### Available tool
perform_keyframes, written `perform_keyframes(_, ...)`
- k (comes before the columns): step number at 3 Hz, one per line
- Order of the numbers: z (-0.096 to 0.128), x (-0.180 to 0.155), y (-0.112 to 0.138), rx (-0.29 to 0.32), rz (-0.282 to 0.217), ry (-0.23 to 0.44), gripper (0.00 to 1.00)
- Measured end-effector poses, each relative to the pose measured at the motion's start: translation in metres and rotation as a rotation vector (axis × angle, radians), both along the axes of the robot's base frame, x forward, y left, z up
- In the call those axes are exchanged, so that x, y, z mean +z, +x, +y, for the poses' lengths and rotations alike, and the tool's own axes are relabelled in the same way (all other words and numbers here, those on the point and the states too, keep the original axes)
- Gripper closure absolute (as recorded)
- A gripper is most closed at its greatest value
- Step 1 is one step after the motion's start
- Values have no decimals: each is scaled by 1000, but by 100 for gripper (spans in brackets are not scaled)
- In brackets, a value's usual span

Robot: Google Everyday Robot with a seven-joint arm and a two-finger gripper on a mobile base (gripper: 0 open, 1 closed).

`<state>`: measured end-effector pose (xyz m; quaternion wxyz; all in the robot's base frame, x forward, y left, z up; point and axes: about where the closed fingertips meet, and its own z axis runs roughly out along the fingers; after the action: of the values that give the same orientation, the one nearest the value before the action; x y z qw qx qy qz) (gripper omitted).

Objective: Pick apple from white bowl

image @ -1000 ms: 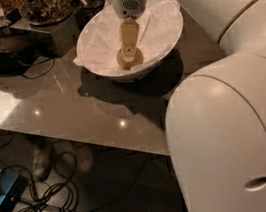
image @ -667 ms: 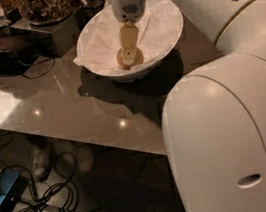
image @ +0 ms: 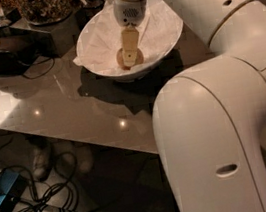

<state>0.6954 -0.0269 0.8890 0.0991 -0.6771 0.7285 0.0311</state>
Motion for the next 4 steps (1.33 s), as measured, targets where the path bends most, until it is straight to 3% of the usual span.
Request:
perform_keyframes(3,-13,-38,9,-26,71,-5,18)
perform_keyframes(4,-8,-39,19,-29,38,12,36)
